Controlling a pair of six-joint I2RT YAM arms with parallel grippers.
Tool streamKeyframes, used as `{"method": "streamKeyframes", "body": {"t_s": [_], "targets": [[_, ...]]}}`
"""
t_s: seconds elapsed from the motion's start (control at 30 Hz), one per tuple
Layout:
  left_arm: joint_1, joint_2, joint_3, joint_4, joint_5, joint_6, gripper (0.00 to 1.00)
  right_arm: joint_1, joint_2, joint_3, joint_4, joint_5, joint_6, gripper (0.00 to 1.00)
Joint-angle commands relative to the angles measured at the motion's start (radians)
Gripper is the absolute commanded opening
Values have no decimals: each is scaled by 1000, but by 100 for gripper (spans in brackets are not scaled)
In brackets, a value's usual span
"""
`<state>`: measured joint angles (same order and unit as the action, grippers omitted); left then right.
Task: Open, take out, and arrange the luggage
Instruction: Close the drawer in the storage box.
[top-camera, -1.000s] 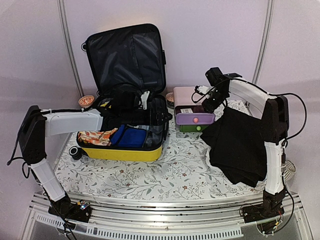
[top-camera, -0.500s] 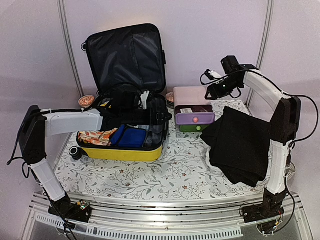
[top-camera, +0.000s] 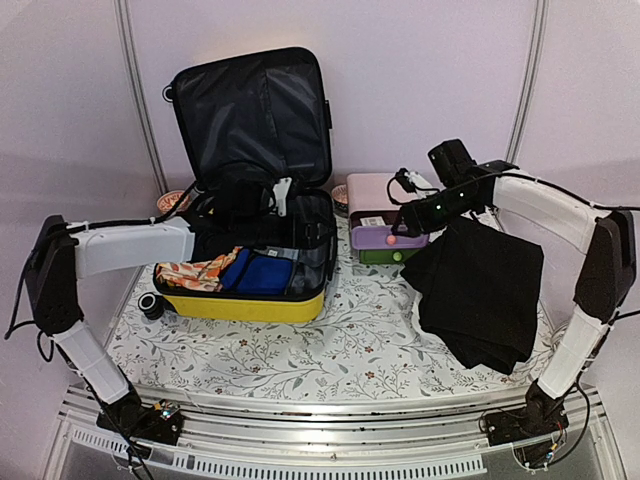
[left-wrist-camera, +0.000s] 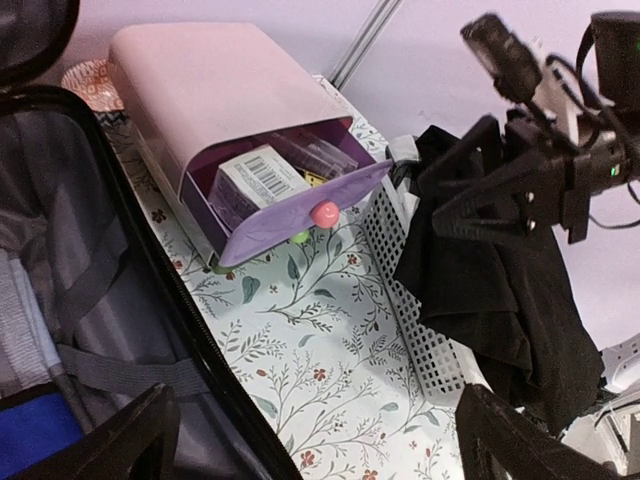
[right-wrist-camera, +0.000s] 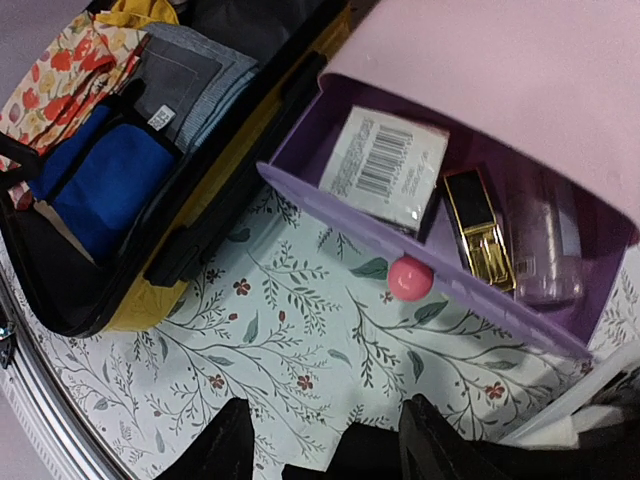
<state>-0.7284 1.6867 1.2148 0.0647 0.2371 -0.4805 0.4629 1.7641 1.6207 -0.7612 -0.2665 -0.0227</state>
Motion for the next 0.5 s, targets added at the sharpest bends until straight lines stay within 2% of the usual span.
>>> {"method": "streamKeyframes", "body": {"t_s": [0.0,0.13,0.47], "targets": [[25,-91,-11,-56,-73,51,98,2,-93,-173,194,59,195,53],[43,-123,-23,-74,-85,62,98,5,-88,-270,309,53,266,54],[46,-139,-42,-73,-78,50,98,21,62,-207,444,38,331,53]]}}
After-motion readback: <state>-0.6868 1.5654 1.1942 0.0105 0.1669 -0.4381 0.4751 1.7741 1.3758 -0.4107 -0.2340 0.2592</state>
